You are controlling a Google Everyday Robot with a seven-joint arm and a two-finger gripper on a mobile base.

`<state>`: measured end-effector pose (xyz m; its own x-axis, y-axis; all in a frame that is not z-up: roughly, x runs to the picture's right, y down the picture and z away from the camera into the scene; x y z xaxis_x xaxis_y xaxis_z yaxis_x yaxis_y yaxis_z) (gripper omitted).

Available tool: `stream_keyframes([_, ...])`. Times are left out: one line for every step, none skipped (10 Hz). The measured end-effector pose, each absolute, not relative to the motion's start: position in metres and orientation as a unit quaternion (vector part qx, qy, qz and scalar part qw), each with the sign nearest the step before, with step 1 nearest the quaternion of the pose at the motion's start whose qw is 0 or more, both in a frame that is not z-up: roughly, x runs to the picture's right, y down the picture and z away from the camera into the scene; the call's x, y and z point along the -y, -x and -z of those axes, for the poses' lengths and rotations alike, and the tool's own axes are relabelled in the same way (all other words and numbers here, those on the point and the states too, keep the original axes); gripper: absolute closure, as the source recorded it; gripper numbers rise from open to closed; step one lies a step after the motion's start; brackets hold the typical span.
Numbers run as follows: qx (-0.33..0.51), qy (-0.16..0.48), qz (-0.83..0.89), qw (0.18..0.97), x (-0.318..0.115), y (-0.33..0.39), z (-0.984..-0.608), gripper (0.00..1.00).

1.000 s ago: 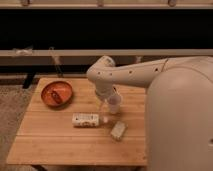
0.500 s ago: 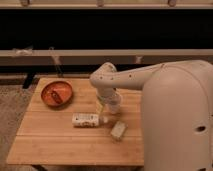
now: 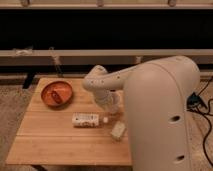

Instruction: Place the ceramic cup in the ceramic bowl

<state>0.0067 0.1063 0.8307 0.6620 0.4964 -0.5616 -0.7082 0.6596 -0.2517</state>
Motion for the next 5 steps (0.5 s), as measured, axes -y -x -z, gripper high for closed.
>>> stream_keyframes([-0.233, 0.213, -0.338, 0.886, -0.098, -0.005, -0.825, 0.83])
stream_keyframes([-0.232, 0.19, -0.334, 0.894, -0.08, -0.001, -0.814, 0.94])
stream_keyframes([-0.225, 0.176, -0.329, 0.9, -0.061, 0.003, -0.804, 0.99])
stream_keyframes([-0.216, 0.168, -0.317, 0.908, -0.044, 0.012, -0.797, 1.0])
stream_keyframes([-0.207, 0.165, -0.304, 0.915, -0.032, 0.025, -0.795, 1.0])
